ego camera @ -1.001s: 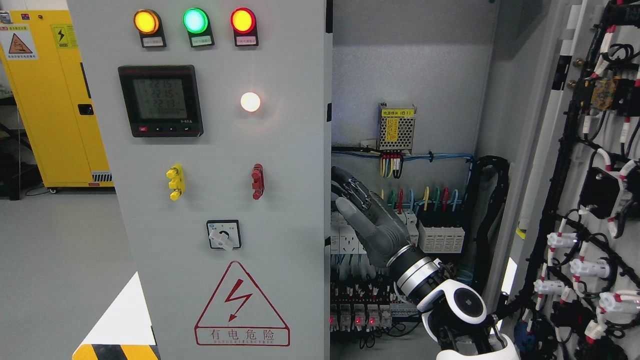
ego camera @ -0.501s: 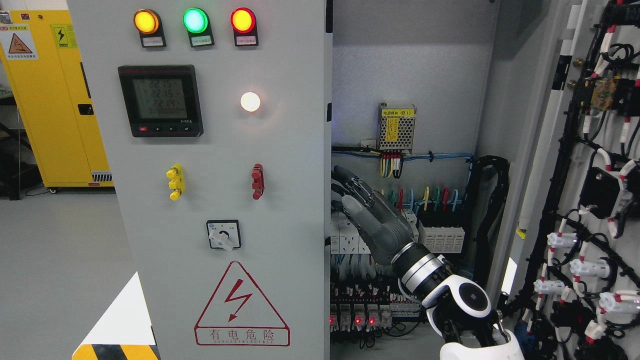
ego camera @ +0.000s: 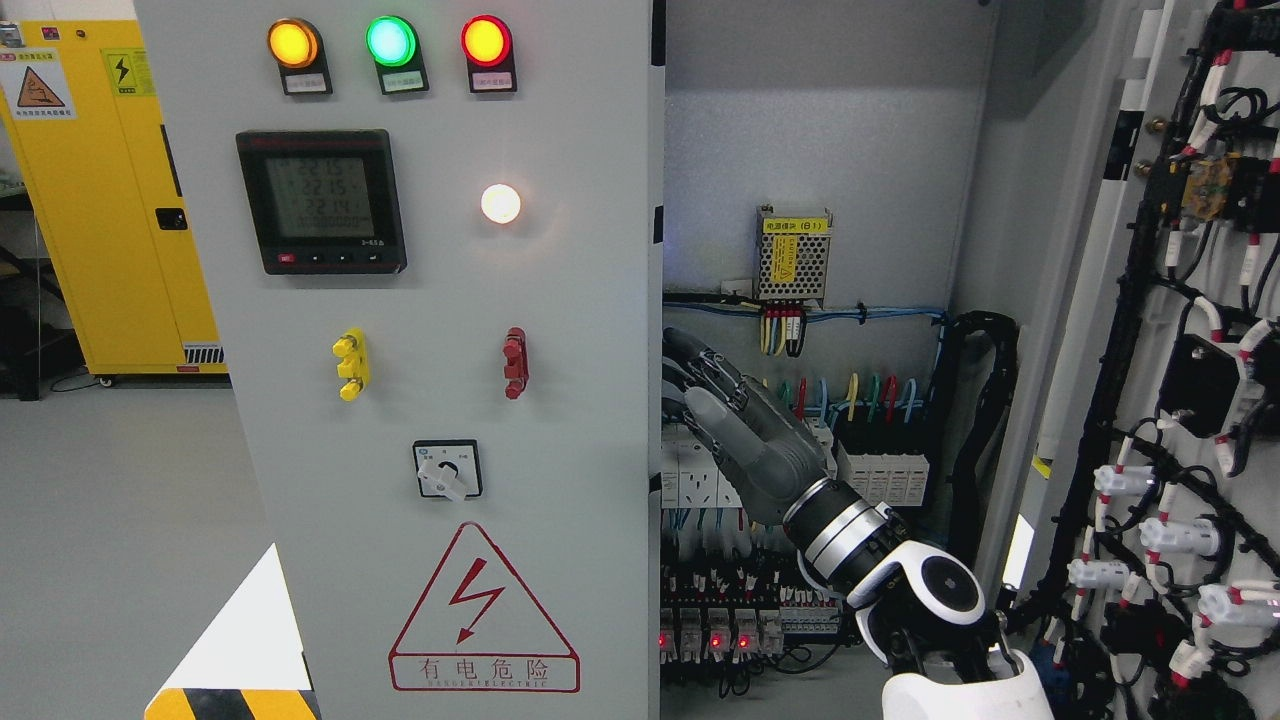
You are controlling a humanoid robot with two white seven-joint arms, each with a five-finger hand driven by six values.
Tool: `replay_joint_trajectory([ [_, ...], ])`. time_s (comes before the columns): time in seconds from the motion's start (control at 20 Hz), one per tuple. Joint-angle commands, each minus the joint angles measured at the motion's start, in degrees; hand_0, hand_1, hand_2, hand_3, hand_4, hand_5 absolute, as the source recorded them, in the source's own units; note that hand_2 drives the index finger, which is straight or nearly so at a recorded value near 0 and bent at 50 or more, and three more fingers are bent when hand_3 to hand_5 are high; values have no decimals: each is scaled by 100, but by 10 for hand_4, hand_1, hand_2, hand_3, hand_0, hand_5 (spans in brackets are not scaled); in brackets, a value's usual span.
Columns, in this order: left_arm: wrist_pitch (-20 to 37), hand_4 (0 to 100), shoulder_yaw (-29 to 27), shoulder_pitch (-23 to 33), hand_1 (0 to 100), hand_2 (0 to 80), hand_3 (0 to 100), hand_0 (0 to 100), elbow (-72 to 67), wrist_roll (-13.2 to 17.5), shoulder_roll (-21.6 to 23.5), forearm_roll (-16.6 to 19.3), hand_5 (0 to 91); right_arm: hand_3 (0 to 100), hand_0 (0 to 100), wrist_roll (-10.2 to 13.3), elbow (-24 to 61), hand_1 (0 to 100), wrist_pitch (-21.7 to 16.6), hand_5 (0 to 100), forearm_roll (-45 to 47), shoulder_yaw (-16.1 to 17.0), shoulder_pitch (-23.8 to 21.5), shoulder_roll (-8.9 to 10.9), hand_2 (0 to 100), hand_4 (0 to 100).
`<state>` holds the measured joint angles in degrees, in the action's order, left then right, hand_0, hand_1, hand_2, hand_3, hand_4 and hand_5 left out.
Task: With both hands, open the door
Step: 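Hook the right hand's fingers behind the indicator-light door's edge, then pull the indicator-light door open toward the robot with the right hand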
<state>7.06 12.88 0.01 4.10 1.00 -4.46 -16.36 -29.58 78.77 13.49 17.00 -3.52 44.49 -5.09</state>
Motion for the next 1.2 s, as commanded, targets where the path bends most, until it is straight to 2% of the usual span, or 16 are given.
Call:
replay_joint_trajectory([
  [0.0,-2,0,4,184,556,0,0,120,-6,-3,-72,1,0,0,0,-188,-107,500,13,0,5,45,51,-18,40,0],
  [0.45,-2,0,13,193,556,0,0,120,3,-3,-116,-7,0,0,0,-276,-99,500,233,0,523,18,60,-1,40,0],
  [0.6,-2,0,22,193,556,0,0,120,3,-3,-116,-16,0,0,0,-434,-116,500,242,0,541,27,68,8,40,0],
  [0.8,-2,0,22,193,556,0,0,120,3,-3,-116,-7,0,0,0,-496,-169,500,250,0,602,-8,77,8,40,0],
  [0.95,-2,0,22,193,556,0,0,120,3,-3,-116,-16,0,0,0,-671,-195,500,346,0,602,-26,138,-9,40,0],
  [1.15,-2,0,22,193,556,0,0,120,3,-3,-116,-7,0,0,0,-689,-187,500,400,0,602,-34,183,-1,40,0],
])
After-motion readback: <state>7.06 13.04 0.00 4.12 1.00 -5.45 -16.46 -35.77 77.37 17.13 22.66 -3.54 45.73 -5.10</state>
